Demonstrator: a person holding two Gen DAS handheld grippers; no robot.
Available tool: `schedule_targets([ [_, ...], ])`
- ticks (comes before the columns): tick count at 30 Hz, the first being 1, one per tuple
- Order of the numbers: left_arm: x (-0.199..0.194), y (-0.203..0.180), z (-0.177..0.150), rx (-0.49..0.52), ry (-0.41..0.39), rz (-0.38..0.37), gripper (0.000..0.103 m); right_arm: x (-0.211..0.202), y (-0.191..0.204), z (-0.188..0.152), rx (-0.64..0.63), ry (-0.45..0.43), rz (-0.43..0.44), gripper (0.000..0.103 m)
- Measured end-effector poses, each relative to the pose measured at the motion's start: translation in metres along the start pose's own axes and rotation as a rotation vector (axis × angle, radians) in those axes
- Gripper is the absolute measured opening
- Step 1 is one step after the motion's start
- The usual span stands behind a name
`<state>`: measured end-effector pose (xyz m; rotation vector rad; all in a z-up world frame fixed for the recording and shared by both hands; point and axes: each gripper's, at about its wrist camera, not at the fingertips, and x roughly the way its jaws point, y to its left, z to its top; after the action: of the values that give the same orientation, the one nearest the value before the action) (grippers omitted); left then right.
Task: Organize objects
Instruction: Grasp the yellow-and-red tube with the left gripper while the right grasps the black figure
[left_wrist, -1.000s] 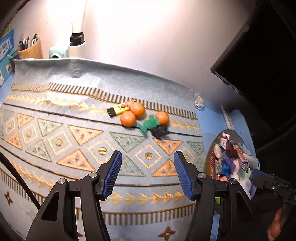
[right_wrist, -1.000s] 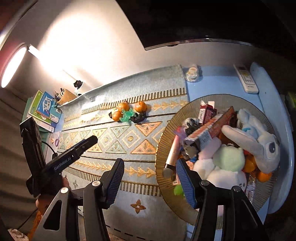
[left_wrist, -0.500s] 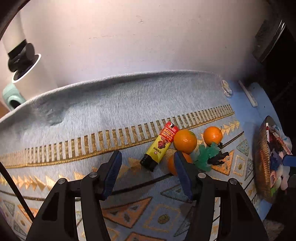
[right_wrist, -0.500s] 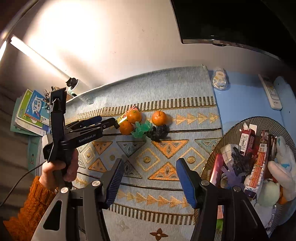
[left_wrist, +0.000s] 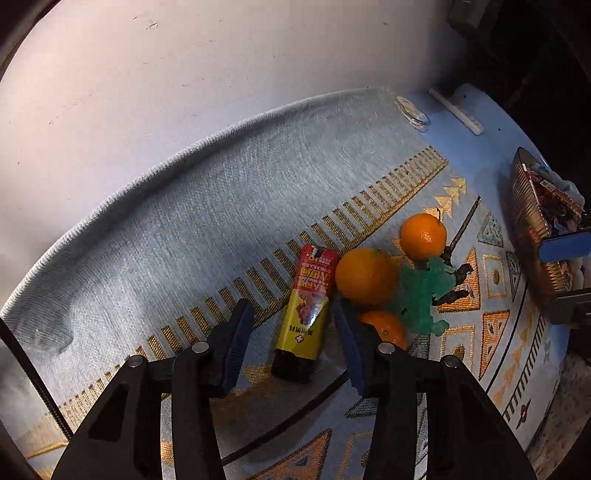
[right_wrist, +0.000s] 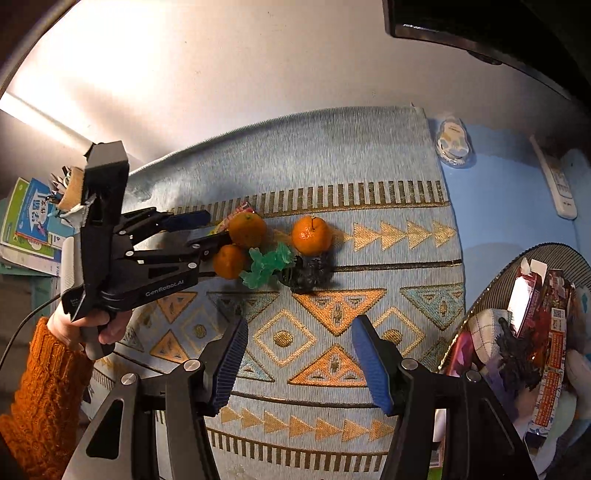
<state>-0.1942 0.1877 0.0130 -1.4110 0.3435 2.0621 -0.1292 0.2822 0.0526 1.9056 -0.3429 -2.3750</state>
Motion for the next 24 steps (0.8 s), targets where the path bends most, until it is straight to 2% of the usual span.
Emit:
schedule_targets([
  [4,0.002,-0.004,0.001,-0.024,-0.019,-0.034,0.020,0.028,-0.001,0.011,0.026,0.077,-0.022,0.057],
  [7,0.000,-0.001,-0.003,-0.062,-0.034,-0.041,0.020,0.044,-0.001,0.017,0.030,0.125,-0.046,0.057],
  [12,-0.013,0.008,-0.026,-0.165,-0.039,-0.030,0.020,0.064,-0.001,0.026,-0.008,0.144,-0.100,0.057],
  [16,-0.021,0.007,-0.048,-0.254,-0.038,-0.036,0.020,0.080,-0.001,0.029,-0.007,0.177,-0.080,0.057],
  [19,-0.025,0.003,-0.060,-0.290,-0.043,-0.025,0.020,0.082,0.006,0.031,-0.038,0.149,-0.089,0.059],
  [22,-0.025,0.000,-0.062,-0.307,-0.044,-0.004,0.020,0.084,0.017,0.032,-0.098,0.121,-0.140,0.059],
  [24,-0.024,-0.002,-0.060,-0.319,-0.043,0.007,0.021,0.084,0.024,0.030,-0.140,0.097,-0.158,0.053],
])
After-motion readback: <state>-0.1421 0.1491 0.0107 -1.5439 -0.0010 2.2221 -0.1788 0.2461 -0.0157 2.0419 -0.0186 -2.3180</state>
